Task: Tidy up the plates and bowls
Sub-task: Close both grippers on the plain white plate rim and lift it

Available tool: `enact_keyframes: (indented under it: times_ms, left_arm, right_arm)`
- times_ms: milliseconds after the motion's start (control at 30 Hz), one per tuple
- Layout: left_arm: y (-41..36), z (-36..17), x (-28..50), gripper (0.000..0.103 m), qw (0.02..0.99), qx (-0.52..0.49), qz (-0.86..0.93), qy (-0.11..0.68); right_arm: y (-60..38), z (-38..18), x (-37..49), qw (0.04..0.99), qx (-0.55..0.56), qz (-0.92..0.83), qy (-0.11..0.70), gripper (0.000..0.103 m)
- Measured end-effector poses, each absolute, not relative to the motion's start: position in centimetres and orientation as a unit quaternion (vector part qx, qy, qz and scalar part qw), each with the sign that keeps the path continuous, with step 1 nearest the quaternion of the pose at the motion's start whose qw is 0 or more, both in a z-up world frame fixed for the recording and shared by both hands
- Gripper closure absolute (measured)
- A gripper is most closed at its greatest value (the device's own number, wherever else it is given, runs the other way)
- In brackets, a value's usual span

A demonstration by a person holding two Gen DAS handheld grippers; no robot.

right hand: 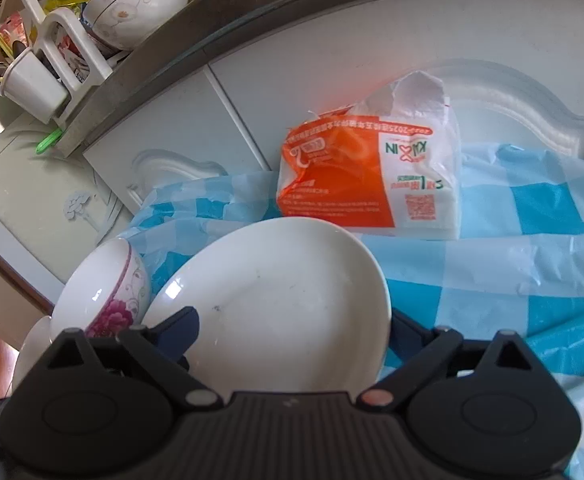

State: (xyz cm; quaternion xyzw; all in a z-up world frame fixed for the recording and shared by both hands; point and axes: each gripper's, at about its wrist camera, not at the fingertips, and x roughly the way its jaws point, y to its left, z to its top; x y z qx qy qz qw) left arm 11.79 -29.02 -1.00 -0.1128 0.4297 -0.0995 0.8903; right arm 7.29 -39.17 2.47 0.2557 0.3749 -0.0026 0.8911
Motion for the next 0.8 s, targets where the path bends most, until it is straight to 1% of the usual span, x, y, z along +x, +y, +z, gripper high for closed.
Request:
enact_keyframes:
  times_ms: [167, 367, 800]
  left_arm:
    - [-29.0, -0.6, 11.3, 0.076, 0.891, -0.112, -0.101, 0.428]
    - [-28.8, 0.1, 10.5, 0.076, 0.892, -0.118, -0.102, 0.424]
    - [-28.1, 1.3, 8.4, 0.076, 0.888, -0.138, -0.108, 0.425]
  right_arm:
    - [-38.7, 3.0, 6.3, 0.901, 0.229, -0.011, 0.368, 0.014]
    - [-38.0, 3.8, 5.1, 0.914, 0.193, -0.01, 0.357, 0.014]
    - [-36.9, 4.6, 2.1, 0.924, 0.162, -0.018, 0.347, 0.014]
